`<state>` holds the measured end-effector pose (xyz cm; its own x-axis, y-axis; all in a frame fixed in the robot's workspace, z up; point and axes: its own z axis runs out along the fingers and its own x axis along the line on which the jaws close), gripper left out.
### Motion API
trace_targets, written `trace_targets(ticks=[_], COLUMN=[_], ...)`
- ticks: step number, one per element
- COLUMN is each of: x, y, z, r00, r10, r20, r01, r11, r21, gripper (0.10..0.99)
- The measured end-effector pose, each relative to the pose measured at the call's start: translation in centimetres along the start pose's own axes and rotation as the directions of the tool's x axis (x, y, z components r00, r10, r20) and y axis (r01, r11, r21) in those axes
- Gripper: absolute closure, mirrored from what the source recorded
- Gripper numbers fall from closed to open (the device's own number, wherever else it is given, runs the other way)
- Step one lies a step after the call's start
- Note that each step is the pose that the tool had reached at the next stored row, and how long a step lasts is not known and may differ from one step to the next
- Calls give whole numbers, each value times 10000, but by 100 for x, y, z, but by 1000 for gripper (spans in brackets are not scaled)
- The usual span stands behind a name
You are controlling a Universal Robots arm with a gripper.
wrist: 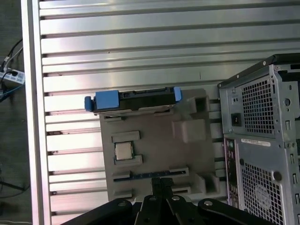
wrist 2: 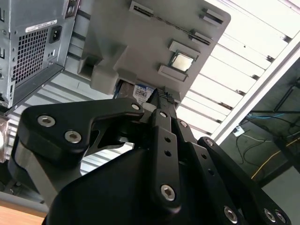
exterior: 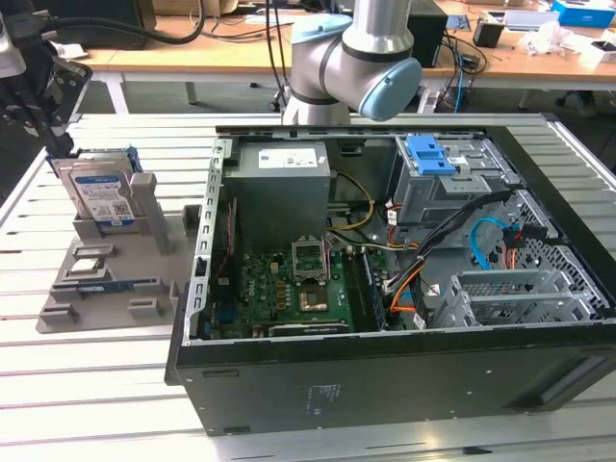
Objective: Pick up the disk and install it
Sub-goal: 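Reach for the disk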
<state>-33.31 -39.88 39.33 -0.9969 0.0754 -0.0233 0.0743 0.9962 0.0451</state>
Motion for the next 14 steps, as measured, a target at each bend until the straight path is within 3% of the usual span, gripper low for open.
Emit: trace_targets(ticks=[14], x=[344], y=[-26], z=[-9], r00=[10000], r10=[-1], r20=[1], r01=[1], r11=[10000], r21=[0], gripper=[980])
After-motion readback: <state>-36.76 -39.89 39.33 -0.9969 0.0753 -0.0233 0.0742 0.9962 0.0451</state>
